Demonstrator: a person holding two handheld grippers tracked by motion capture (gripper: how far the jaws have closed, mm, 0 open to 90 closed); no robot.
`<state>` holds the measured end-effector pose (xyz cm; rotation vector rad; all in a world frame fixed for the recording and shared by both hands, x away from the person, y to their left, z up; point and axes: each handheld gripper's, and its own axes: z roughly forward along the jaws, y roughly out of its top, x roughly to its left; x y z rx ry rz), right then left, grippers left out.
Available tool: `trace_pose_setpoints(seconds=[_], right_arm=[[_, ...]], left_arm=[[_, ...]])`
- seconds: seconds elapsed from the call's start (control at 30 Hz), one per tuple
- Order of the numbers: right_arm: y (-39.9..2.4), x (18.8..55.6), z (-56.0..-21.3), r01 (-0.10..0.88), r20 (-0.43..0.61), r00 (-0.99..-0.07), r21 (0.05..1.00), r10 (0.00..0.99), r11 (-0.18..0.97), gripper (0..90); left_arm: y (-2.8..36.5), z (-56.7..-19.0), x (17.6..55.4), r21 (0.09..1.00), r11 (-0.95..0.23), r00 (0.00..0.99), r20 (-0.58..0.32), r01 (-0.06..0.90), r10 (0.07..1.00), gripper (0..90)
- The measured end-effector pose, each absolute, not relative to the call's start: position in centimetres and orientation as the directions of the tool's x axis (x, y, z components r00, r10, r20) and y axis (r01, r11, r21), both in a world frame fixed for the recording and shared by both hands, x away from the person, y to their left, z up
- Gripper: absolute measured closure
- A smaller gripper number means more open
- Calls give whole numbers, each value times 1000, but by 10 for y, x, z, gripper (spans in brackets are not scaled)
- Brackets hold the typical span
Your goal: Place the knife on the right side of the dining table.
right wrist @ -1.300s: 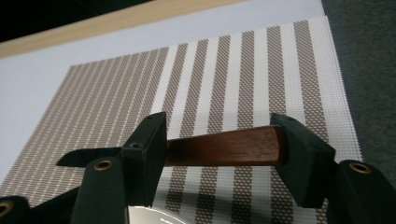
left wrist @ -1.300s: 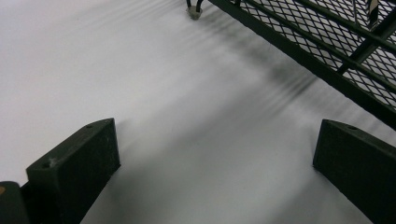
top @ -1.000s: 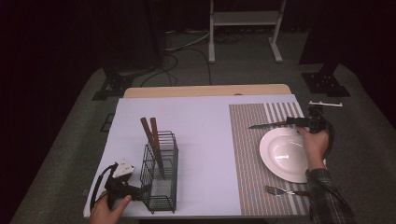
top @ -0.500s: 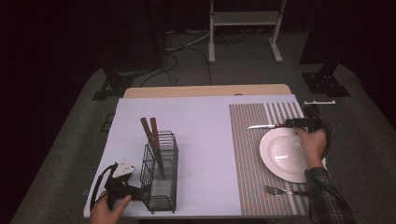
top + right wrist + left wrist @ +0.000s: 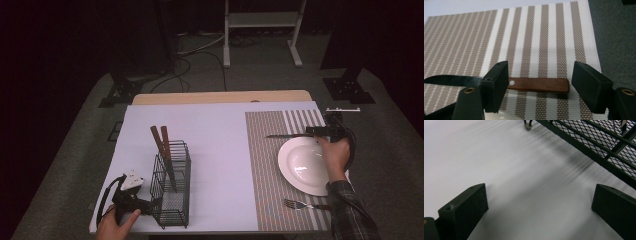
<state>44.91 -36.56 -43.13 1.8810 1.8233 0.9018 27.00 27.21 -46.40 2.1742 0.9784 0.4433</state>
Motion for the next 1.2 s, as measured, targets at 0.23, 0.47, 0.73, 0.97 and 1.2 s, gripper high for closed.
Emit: trace_pose_setpoints(seconds=[0.23,0.47,0.73,0.97,1.2], right_arm=[[-352,436,-419,698,180,-131,715,975,-38,223],[-333,428,-411,673,153,-205,740,967,26,128],[-315,420,-409,675,123,-247,733,961,79,15],[-294,408,-405,668,102,-323,729,941,150,15],[-272,395,-400,643,90,-398,737,913,207,15]], left_arm=[[272,-464,270,718,-469,656,23,514,754,0],[272,-464,270,718,-469,656,23,514,754,0],[272,-464,270,718,-469,656,23,514,755,0],[272,-464,270,718,-470,656,24,514,755,0],[272,-464,270,718,-470,656,25,514,755,0]])
